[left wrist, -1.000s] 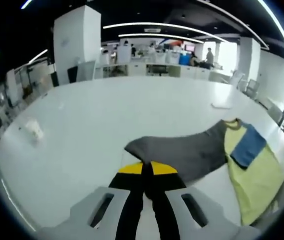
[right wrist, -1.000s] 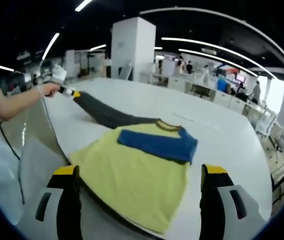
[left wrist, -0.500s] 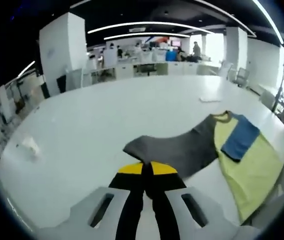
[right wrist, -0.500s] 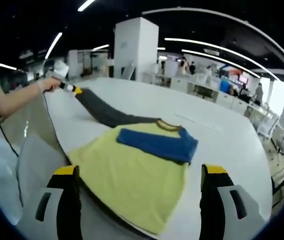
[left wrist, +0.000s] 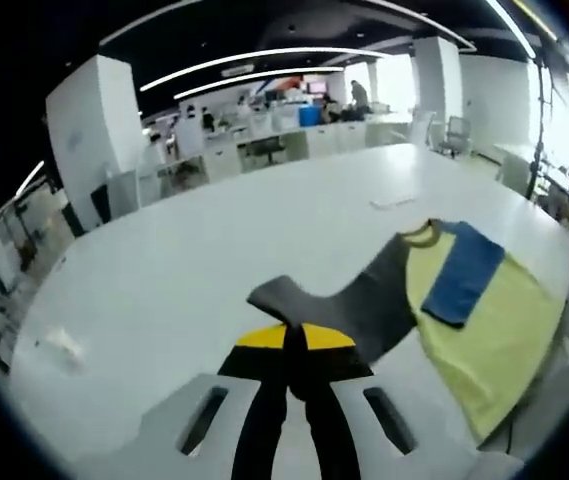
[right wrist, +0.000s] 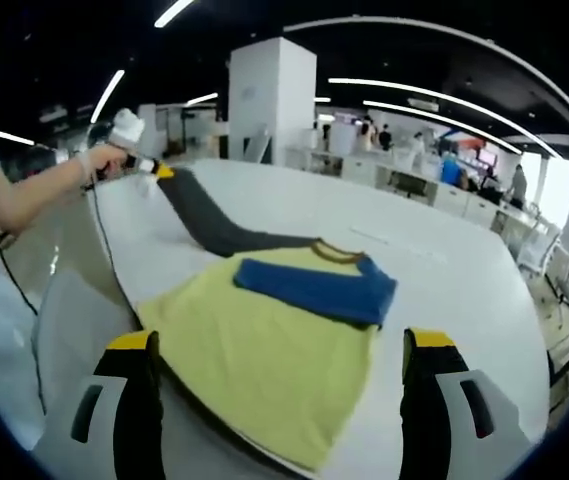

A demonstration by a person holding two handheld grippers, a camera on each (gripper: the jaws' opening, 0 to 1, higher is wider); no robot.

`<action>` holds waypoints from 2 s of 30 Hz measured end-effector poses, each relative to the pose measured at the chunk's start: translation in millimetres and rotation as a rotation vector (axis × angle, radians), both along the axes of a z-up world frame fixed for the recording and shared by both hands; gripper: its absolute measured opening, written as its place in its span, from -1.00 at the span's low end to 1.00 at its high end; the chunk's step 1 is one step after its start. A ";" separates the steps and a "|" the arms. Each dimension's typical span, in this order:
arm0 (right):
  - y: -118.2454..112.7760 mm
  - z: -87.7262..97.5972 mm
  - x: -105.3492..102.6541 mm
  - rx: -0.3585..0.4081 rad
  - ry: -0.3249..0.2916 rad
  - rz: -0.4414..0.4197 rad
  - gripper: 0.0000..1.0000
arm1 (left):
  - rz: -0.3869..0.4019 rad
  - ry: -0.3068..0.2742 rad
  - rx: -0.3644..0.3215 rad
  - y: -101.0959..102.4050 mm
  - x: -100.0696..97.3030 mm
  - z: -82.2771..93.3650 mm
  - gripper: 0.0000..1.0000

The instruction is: Fold the garment on the visible template until the final outline fits inside the template.

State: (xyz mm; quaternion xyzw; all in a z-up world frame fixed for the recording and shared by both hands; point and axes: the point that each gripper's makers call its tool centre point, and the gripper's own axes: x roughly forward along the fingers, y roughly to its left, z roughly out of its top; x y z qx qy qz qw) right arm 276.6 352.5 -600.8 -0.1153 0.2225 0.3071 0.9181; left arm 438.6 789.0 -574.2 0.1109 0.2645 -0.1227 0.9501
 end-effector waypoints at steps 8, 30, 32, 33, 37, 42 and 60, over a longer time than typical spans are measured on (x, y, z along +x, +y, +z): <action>-0.6 -3.1 -0.5 0.001 0.004 0.005 0.99 | -0.045 -0.025 0.017 -25.5 7.0 19.8 -1.00; -8.9 -4.6 -0.2 0.021 0.002 -0.015 0.99 | -0.207 -0.134 -0.015 -111.2 43.8 75.2 -1.00; -10.3 -4.6 0.0 0.021 0.001 -0.019 0.99 | -0.225 -0.144 -0.017 -119.3 46.3 78.9 -1.00; -10.7 -4.6 0.1 0.022 0.001 -0.021 0.99 | -0.233 -0.146 -0.027 -122.7 47.1 79.9 -1.00; -11.0 -5.1 -0.1 0.026 0.003 -0.021 0.99 | -0.253 -0.155 -0.067 -135.8 50.1 83.4 -1.00; -11.4 -3.7 0.2 0.031 0.000 -0.022 0.99 | -0.275 -0.160 -0.068 -146.8 51.8 86.9 -1.00; -10.0 2.3 1.5 0.051 -0.018 -0.013 0.99 | -0.336 -0.155 -0.069 -186.1 62.1 86.2 -1.00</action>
